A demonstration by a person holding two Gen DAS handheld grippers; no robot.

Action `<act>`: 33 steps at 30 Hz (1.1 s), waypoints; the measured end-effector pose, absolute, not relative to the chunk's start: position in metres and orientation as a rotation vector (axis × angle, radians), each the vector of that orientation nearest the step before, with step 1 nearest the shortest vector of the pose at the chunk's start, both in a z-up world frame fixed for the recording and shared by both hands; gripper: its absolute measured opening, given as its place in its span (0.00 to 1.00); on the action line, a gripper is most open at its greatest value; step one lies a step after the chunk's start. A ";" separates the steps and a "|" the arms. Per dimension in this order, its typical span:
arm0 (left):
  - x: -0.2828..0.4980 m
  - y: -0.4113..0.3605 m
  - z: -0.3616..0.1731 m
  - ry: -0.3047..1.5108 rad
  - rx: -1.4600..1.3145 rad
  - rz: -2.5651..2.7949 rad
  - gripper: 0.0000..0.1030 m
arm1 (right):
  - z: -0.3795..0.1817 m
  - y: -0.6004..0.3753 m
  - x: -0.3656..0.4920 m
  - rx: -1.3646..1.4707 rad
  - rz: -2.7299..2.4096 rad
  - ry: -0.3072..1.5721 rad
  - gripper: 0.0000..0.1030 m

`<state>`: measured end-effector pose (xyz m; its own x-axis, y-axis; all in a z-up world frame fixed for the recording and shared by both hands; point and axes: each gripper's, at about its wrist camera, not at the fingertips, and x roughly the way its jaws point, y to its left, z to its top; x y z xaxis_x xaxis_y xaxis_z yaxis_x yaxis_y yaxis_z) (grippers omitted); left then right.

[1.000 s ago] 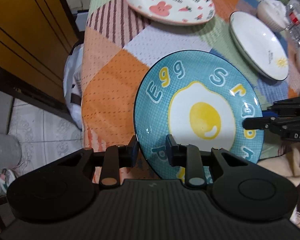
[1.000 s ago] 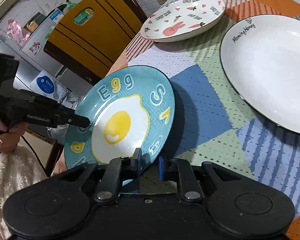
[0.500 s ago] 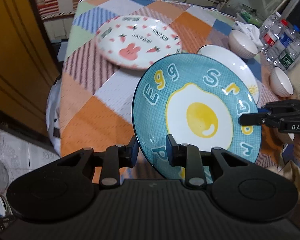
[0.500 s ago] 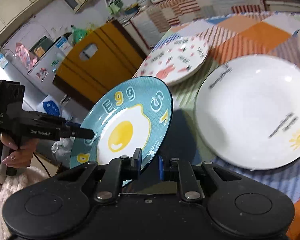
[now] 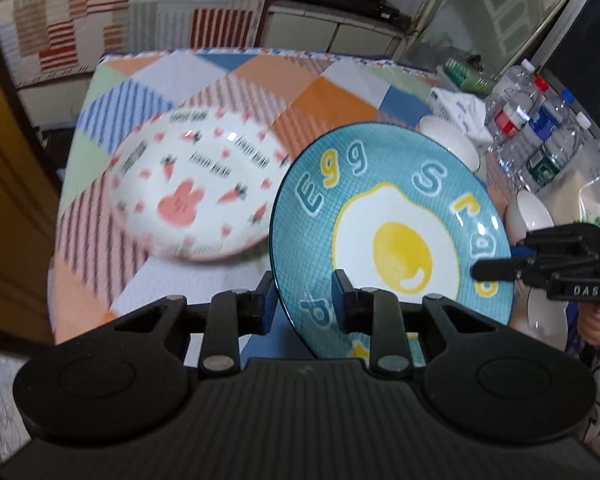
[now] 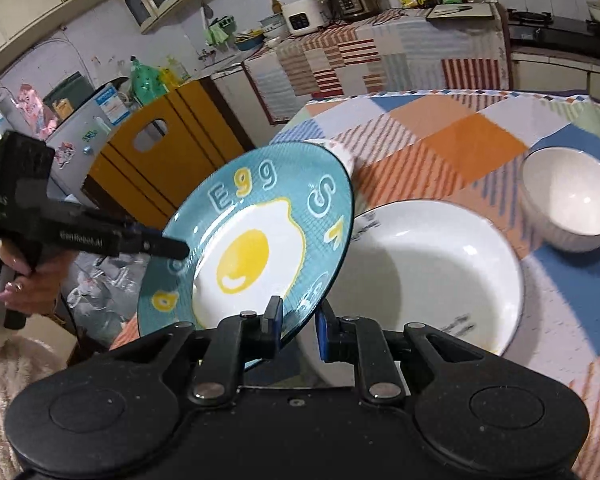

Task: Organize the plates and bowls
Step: 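Lift the blue egg plate and lower it onto the white plate, then open both grippers and withdraw from the stacked egg plate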

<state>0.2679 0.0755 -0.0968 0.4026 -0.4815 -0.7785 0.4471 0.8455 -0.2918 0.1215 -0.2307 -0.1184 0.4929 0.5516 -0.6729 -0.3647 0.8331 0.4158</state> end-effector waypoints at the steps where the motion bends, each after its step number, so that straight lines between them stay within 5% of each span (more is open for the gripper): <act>1: 0.273 0.070 -0.097 0.995 -0.045 -0.595 0.25 | -0.118 -0.235 0.123 0.231 0.553 0.899 0.21; 33: 0.310 -0.028 -0.169 1.248 0.100 -0.590 0.27 | -0.163 -0.283 0.151 0.244 0.286 1.134 0.23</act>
<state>0.3097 -0.0283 -0.1692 0.1901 -0.3658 -0.9111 0.4719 0.8478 -0.2419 0.1514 -0.2829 -0.1630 0.3940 0.3453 -0.8517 -0.1000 0.9373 0.3338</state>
